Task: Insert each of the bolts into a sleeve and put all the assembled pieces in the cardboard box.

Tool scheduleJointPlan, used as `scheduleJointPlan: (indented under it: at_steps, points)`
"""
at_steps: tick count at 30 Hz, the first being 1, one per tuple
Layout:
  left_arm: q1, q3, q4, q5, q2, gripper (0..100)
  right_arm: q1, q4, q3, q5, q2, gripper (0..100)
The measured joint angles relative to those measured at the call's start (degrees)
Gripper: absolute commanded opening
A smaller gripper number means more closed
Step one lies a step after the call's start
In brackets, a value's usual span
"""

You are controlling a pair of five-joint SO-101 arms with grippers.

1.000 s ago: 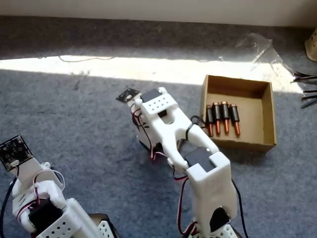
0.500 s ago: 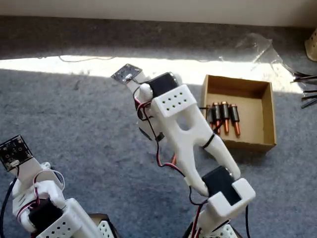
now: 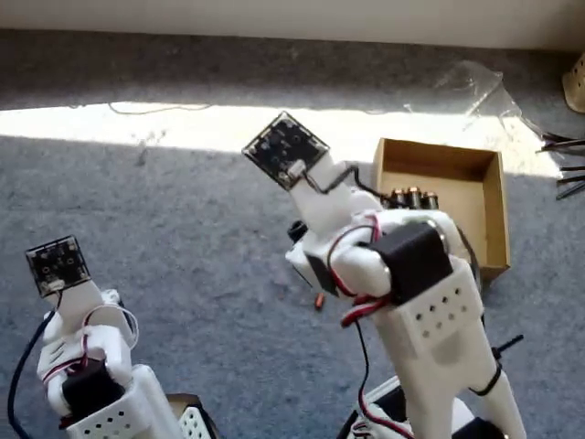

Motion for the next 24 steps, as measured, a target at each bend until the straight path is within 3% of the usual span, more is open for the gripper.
scheduleJointPlan:
  at_steps: [6, 12, 17, 24]
  points:
    - [10.73, 1.23, -5.01, -0.09, 0.0, 1, 0.7, -6.86, 15.47, -2.73, -15.56, 0.5]
    - [13.89, 3.78, -15.21, -0.62, 0.0, 4, 8.18, -11.34, 26.02, -3.16, -27.87, 0.5]
    - [19.6, 3.87, -16.79, -13.19, 0.0, 3, 9.76, -14.24, 34.99, -3.52, -35.52, 0.5]
    - [25.67, 3.87, -16.88, -15.12, 0.0, 3, 10.11, -17.41, 46.51, -3.69, -47.03, 0.5]
